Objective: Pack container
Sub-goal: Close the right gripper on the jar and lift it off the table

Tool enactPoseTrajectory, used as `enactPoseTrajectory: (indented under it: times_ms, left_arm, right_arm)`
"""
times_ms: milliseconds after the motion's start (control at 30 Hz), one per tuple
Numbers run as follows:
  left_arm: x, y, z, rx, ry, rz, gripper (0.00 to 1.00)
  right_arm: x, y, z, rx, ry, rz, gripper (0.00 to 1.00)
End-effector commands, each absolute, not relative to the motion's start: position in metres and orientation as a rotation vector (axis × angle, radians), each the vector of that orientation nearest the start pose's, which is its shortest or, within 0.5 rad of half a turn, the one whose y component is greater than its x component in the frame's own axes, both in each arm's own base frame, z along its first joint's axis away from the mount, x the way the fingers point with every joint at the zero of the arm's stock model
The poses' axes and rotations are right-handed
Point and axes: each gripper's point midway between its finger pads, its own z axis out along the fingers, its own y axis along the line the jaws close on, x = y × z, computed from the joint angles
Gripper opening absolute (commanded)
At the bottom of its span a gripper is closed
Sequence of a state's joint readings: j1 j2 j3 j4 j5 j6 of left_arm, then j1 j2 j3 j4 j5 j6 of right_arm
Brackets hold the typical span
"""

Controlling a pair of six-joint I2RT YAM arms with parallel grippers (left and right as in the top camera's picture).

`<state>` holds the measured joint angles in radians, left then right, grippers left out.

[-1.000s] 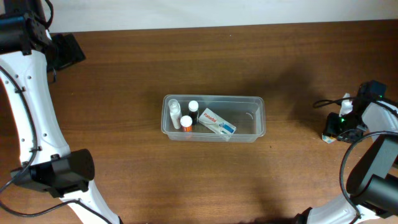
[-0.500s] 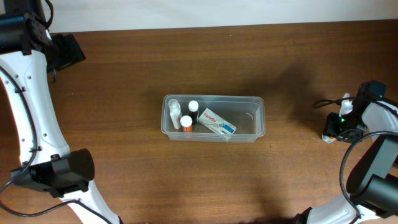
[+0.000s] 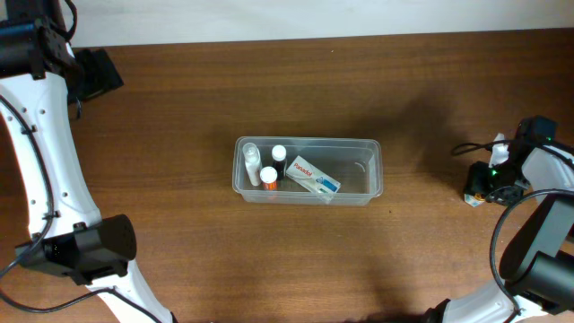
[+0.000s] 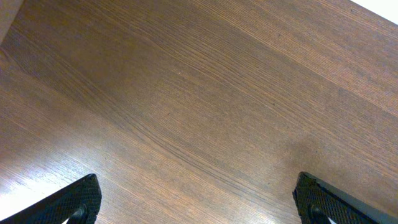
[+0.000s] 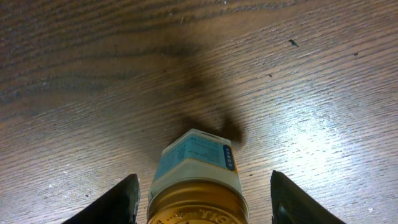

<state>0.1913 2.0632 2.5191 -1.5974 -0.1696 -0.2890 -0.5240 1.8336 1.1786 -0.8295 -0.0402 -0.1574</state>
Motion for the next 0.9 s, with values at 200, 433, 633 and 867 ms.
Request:
enactPoseTrajectory:
  times_ms: [200, 433, 633, 867]
  left_arm:
    - [0.4263, 0.1158, 0.2903, -0.710, 2.590, 0.208, 1.00]
    - [0.4263, 0.1158, 0.2903, -0.710, 2.590, 0.208, 0.99]
    - [0.4263, 0.1158, 0.2903, -0.710, 2.590, 0.208, 0.99]
    - [0.4263, 0.1158, 0.2903, -0.710, 2.590, 0.208, 0.99]
  right_arm:
    - [0.2999, -0.1665, 0.0180, 0.567, 2.983, 0.021, 0.59]
    - [0.2995, -0.1662, 0.0173, 0.567, 2.984, 0.021, 0.59]
    - [0.2968, -0.1647, 0.0157, 0.569, 2.993, 0.026, 0.60]
    - [0.2949, -0.1635, 0.0130, 0.570, 2.996, 0.029, 0.59]
